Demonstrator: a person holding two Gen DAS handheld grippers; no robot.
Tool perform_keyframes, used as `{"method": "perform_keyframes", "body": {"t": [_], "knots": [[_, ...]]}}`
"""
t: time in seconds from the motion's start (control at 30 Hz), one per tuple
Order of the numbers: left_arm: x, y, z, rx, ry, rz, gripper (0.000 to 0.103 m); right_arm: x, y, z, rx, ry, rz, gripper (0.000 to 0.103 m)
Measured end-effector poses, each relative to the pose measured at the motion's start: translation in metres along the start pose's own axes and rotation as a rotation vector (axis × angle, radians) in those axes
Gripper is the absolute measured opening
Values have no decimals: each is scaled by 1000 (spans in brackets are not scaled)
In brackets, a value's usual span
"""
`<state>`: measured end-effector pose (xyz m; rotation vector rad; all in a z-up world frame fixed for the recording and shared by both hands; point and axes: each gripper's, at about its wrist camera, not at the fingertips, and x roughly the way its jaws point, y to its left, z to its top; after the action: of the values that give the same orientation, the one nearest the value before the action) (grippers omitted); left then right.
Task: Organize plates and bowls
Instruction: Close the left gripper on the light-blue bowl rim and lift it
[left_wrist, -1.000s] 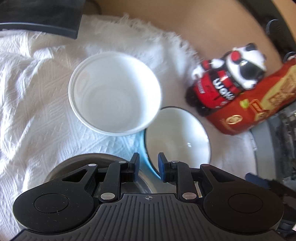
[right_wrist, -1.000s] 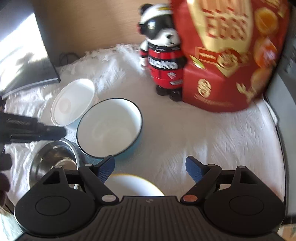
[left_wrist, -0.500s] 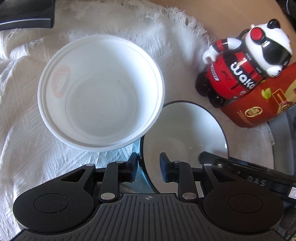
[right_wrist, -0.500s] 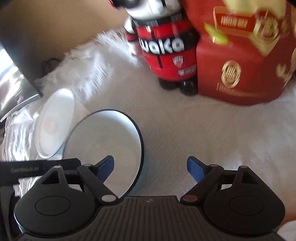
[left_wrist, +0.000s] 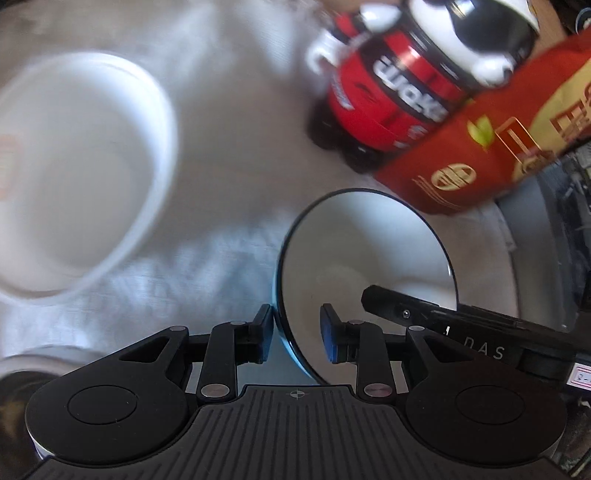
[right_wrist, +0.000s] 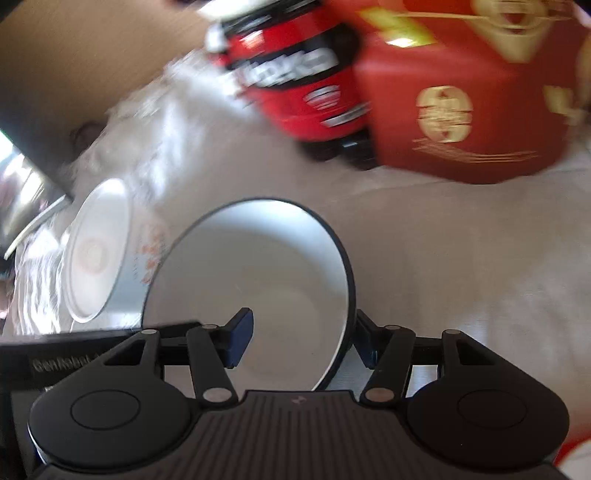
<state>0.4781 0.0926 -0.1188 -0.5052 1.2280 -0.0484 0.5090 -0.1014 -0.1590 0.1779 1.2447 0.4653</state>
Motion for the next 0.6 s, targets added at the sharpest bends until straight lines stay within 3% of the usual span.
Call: {"method": "perform_keyframes", "body": {"t": [0.17,0.27,0.5,0.6], "knots": [[11,-13,7,72,-22,29,27,0,-36,0,77,14,-18,60],[21,-10,12,57,4,17,25,5,-47,2,108,21,-19,74],[5,-12,15,91,-33,31,25,16,-40,5,67,41,-35,85],[-2,-8,16,91,-46,42,25,23,-34,9,21,73,-33,94]]}}
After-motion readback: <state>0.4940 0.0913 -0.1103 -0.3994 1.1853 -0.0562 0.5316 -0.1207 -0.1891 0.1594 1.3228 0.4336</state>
